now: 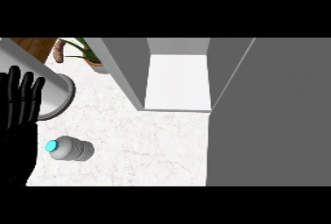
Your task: Pick up the bottled water, place it into the cabinet and close the cabinet
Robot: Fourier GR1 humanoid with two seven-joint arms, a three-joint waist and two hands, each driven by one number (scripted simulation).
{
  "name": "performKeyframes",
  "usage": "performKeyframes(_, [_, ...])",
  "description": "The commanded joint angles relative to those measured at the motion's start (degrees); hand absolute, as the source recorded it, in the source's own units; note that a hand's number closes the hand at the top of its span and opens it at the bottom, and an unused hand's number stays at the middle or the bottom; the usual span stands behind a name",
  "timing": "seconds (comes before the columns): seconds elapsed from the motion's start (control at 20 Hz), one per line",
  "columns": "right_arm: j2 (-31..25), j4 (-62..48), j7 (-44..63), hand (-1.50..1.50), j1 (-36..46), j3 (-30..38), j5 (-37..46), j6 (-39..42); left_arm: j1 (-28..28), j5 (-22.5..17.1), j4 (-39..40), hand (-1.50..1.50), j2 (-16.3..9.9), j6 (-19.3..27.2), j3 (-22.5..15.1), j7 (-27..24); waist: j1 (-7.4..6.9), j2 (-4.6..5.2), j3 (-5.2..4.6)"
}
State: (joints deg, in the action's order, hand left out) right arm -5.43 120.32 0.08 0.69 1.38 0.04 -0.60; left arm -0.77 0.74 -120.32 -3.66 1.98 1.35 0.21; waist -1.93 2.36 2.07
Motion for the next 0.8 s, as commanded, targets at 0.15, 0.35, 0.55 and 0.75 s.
performKeyframes(0.15, [0.3,3.9,1.3,-1.5,-3.9,-2.7,-1.1,2.1,7.1,5.9,-5.8,-1.5,1.9,6.9,3.5,1.0,1.58,-2.61,-2.05])
performKeyframes(0.35, [-0.1,6.4,4.1,-1.5,-8.0,-8.7,-7.5,8.6,9.5,-2.8,-5.2,-1.5,3.5,17.4,9.6,6.7,0.95,-2.83,-2.1])
performKeyframes(0.55, [1.1,13.3,6.1,-1.5,-14.2,-14.0,-6.5,8.3,18.5,-1.7,-18.8,-1.5,3.6,19.9,5.7,11.8,1.43,-2.81,-2.03])
performKeyframes(0.75, [0.8,20.4,11.4,-1.5,-16.2,-16.2,-4.9,6.6,26.8,-2.5,-28.3,-1.5,3.6,20.9,2.5,14.3,1.37,-2.7,-2.08])
